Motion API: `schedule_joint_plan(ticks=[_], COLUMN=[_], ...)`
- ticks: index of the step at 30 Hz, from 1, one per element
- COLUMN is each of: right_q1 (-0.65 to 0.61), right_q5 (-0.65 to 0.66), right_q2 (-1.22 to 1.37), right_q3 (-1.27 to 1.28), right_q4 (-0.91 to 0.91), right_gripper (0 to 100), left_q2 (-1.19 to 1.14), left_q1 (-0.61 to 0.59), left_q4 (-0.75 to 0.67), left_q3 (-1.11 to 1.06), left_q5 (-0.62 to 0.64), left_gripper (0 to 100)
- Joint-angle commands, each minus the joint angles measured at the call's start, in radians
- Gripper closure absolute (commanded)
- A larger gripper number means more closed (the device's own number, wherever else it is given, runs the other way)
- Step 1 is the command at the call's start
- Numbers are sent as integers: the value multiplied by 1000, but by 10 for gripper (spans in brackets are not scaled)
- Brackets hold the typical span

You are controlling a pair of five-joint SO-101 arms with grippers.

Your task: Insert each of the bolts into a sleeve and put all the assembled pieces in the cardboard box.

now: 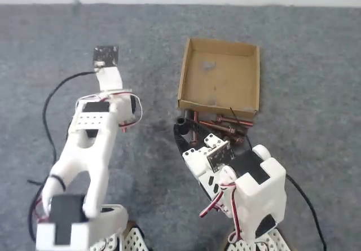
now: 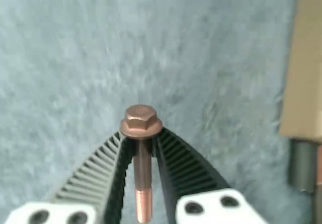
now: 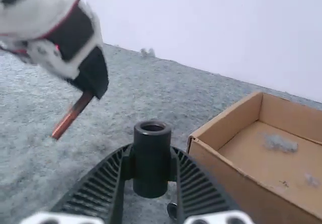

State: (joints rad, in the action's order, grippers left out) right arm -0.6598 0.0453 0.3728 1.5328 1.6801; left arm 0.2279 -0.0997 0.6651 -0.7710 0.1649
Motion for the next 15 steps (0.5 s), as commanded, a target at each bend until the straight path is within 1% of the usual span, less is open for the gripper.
schedule_joint_plan(ticks=[1,9,15], right_q1=[-4,-5,-4], right_q5=[18,14,18], right_q2=[-7,-7,-7], right_q3=[-26,-26,-26], right_q4=[28,25,24], right_gripper=[992,992,992], left_q2=[129,178,181], left_q1=[40,181,218], left_q4=[-26,-94,-244], left_q3=[4,2,2], left_q5=[6,6,8], left_gripper=[989,989,989])
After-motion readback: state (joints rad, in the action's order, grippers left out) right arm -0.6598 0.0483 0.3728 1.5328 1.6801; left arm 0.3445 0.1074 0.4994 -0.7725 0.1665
